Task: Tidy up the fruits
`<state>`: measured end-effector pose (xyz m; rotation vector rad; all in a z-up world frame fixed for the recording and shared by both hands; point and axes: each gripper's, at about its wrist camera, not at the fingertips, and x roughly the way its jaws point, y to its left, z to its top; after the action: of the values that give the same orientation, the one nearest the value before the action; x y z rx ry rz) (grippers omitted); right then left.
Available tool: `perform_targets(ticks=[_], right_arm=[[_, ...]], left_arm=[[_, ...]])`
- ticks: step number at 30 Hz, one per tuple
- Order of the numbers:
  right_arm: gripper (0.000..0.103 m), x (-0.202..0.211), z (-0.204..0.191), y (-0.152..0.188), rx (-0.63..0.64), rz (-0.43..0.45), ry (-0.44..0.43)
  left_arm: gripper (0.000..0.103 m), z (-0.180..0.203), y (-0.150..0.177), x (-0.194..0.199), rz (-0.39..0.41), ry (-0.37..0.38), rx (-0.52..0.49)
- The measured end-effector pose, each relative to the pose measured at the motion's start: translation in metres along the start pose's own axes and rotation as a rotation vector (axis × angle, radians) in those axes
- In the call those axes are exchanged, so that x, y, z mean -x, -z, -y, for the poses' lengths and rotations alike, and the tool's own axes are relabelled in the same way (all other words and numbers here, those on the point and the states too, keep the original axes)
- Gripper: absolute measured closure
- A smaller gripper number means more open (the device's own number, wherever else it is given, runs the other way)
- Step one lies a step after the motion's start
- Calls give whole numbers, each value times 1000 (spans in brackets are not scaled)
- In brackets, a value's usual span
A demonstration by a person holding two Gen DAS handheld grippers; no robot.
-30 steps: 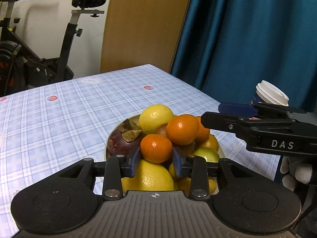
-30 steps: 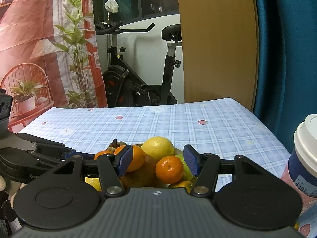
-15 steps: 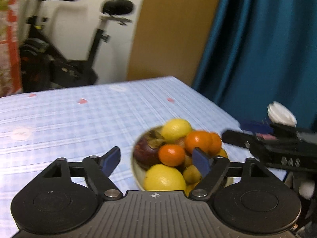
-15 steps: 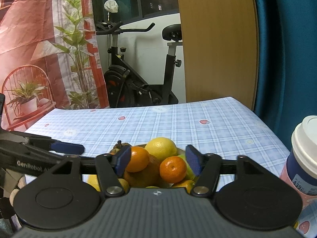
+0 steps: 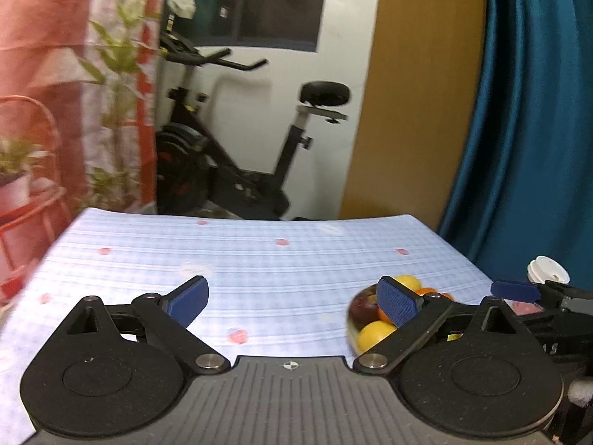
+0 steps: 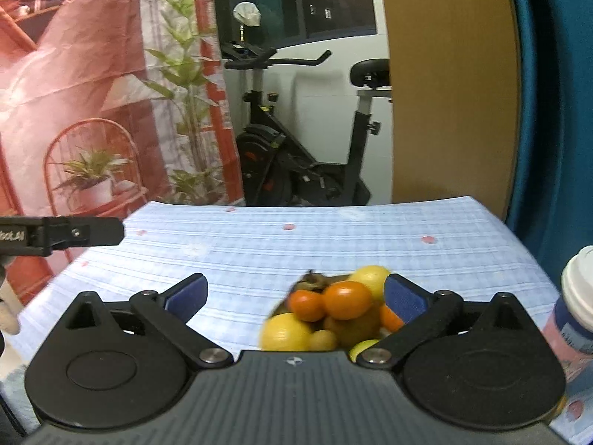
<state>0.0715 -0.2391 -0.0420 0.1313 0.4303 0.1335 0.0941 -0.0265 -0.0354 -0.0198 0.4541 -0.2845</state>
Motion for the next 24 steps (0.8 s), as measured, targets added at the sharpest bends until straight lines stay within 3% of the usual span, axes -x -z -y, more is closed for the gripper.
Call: perform_targets(ticks=[6, 12, 24], right_arm=[[0, 11, -24, -1, 10, -9, 10], [0, 20, -35, -2, 15, 0, 9], [0, 29, -34, 0, 10, 13, 18]], left_arm=[[4, -10, 4, 29, 16, -71, -2], [4, -9, 3, 33, 21, -127, -29], [4, -2, 8, 42, 37, -124, -50]])
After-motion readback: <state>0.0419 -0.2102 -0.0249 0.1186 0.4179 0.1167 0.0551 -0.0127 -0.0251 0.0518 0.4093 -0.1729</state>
